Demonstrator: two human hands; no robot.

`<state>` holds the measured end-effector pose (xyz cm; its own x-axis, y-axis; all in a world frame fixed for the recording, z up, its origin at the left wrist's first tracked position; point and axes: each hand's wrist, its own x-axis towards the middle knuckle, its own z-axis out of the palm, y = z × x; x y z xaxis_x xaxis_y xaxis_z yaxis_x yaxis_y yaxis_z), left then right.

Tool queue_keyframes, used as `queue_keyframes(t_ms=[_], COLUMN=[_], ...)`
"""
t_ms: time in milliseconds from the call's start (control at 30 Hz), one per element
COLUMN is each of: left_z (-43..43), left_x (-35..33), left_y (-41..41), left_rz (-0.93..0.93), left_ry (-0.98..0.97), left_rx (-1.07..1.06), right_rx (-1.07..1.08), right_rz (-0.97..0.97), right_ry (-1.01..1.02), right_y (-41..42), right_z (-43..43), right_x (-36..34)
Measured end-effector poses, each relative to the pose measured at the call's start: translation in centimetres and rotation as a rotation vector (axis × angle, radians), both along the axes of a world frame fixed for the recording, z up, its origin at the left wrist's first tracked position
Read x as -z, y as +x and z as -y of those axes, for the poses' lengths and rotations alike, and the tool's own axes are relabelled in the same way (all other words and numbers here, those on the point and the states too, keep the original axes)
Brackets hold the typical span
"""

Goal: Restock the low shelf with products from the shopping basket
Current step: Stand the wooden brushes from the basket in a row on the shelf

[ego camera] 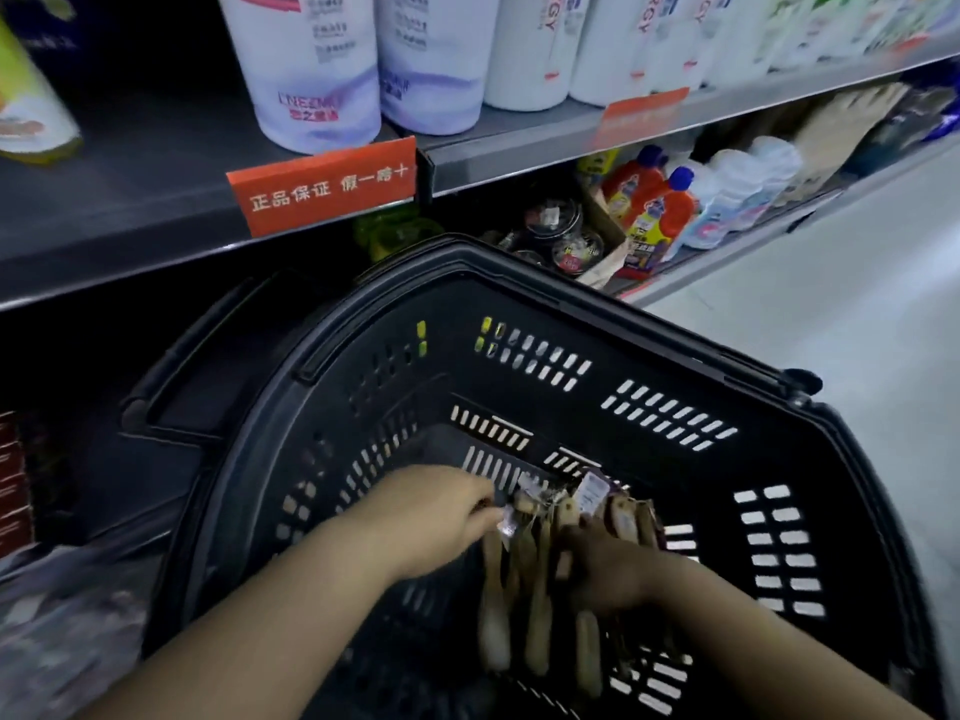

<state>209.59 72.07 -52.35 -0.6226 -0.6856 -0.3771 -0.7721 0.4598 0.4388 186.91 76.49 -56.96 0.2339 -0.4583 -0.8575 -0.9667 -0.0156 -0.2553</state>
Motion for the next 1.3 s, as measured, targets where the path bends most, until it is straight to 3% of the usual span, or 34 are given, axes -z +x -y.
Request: queue_keyframes(t_ms=[133,200,267,367,433,467,500,567,600,667,833,1033,1133,1300], left_z=[0.1,0.6,0.8,1.1,0.9,1.0,1.0,1.0,1.0,1.0,0.9,0.7,0.6,0.3], left_x=[2.2,2.5,2.6,2.1,1.6,1.5,1.4,1.1,0.9,0.6,0.3,0.4,0.1,-0.3], left_y=[-0.7,-0.8,-1.0,-1.5,-1.9,-2.2,-2.5,-2.9,-3.0,-3.0,-4.1,-5.6,-6.3,-6.7], left_rz=[-0.118,-0.171,-0.24,-0.384,-0.382,-0.373,-0.383,-0.451,-0.493,-0.561,-0.606,-0.529,-0.518,-0.536], left_ry=[0.256,0.28,0.287,0.493,0.597,0.618,0.643,0.74,0.796,0.872,0.944,0.689,0.488,0.4], left_rx=[-0.062,-0.018,-0.044,-0.155,-0.167,-0.184,-0.211,-0.296,-0.358,-0.493,-0.668,-0.575,-0.505,-0.495], right_rx=[0.804,1.155,1.322,1.503,1.589,1.579,1.497,0.972,0.703,0.473,0.367,0.547,0.439,0.498], right_rz=[0.639,0.921,1.048,1.106,1.12,1.005,0.758,0.061,-0.176,-0.332,-0.434,-0.093,0.119,0.386], right_ry=[0.078,0.205,0.22,0.148,0.066,-0.018,-0.133,-0.308,-0.307,-0.218,-0.211,-0.13,-0.249,-0.243], right_y=[-0.4,-0.2,0.3,0.6,-0.6,-1.6,-2.9,-5.7,-7.0,-8.4,-8.5,-8.4,-7.5,-5.2], right_z=[1.7,2.2,2.5,2.7,2.9,2.9,2.9,2.5,2.0,0.0,-2.3,0.3,-0.2,-1.5], right_x=[-4.4,-5.1,-4.9,-4.1,-2.9,-2.1,-0.8,2.0,3.5,6.3,8.1,-1.3,-5.4,-7.7])
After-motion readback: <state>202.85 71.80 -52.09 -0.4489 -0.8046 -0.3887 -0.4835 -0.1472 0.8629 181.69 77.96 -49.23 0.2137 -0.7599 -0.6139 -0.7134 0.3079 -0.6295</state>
